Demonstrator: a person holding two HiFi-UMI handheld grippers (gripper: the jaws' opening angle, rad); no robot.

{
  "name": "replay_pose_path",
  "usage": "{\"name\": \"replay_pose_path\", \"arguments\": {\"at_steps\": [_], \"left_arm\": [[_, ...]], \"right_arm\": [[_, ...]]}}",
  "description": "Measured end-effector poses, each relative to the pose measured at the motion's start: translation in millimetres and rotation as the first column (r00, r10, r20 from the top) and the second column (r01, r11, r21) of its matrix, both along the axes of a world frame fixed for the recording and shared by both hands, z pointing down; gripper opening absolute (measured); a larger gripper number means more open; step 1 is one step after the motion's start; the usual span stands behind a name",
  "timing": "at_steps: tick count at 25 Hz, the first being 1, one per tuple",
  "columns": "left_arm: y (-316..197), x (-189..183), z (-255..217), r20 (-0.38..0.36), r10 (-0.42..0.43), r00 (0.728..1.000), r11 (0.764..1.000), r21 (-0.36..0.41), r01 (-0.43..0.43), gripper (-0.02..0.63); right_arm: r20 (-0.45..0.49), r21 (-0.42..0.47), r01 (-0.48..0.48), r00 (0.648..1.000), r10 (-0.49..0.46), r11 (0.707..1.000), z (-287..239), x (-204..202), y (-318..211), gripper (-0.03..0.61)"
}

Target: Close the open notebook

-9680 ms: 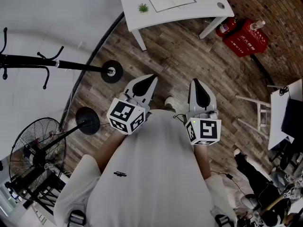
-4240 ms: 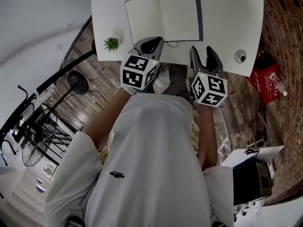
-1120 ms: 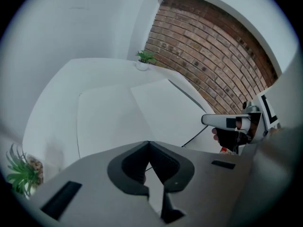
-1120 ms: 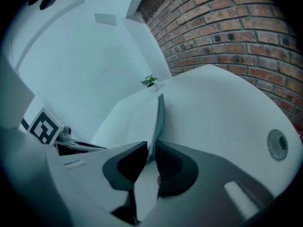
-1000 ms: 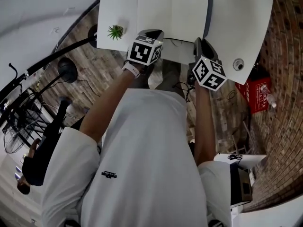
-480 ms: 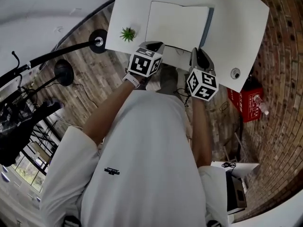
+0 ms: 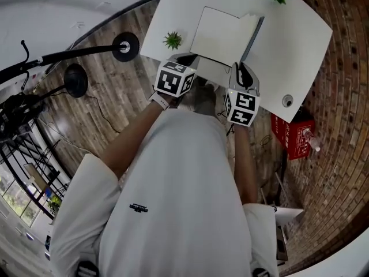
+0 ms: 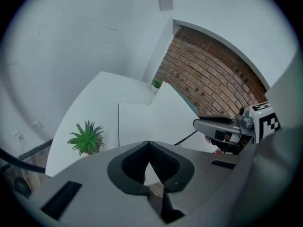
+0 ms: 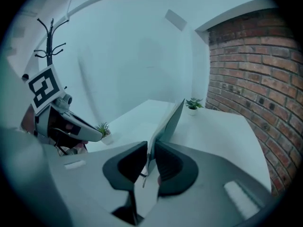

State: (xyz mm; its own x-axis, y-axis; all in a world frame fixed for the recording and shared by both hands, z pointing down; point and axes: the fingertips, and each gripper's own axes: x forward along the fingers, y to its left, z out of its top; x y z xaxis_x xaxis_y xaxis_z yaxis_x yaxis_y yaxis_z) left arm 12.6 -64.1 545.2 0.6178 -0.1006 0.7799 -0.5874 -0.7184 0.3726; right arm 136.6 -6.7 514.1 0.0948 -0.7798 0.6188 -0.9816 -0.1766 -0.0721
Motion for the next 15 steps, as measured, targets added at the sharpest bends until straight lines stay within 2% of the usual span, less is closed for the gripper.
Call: {"name": "replay_pose_path", "arguments": {"at_steps": [8,15], "left_arm": [[-6.2,-28.5,-2.7,-0.009,-0.059,0.998,0.998,-0.009,0.059,0.003],[-13.4,-43.4,-5.5,-0.020,-0.100,0.995,0.995,-0.009,0.100,0.003]], "right_arm": [[-0.030,-0.028,0.114,0.993,-0.115,0.993,-0.7,-28.1,-18.2,0.075],[-0.016,-0.044,0.175,0.984,-0.176,0.984,5.8,-48.1,-31.7,0.084]]}}
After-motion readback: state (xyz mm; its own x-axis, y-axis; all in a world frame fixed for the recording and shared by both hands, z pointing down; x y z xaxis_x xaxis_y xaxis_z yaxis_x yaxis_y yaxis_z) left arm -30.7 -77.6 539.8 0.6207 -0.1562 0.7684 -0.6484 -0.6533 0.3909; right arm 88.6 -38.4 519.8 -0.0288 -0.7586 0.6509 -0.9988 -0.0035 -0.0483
